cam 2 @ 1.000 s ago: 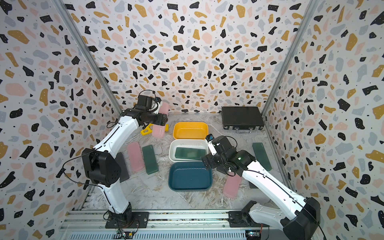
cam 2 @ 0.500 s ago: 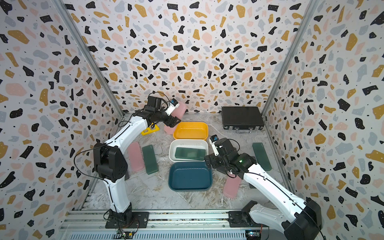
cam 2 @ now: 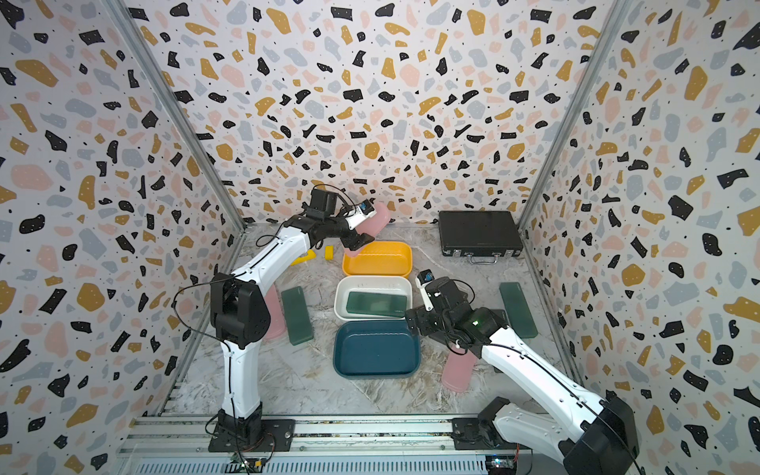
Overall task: Place the pencil cases by color into the storage box
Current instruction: Place the pencil case at the storage box.
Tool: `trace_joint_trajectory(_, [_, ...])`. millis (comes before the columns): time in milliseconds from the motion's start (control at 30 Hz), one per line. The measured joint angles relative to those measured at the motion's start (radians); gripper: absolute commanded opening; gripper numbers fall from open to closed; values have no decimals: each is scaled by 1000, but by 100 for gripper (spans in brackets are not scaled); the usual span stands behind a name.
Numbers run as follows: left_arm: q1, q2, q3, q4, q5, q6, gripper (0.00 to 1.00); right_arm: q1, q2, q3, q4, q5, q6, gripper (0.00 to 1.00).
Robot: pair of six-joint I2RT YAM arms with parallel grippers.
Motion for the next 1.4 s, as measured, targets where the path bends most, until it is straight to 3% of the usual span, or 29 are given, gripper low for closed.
trace_joint_trajectory(433, [-9, 128, 61, -11, 3, 98, 81, -10, 4, -24, 34, -22, 6, 98])
trace_joint_trajectory(1400, [-83, 240, 61, -87, -163, 261, 88, -30, 24, -49, 63, -53, 5, 98])
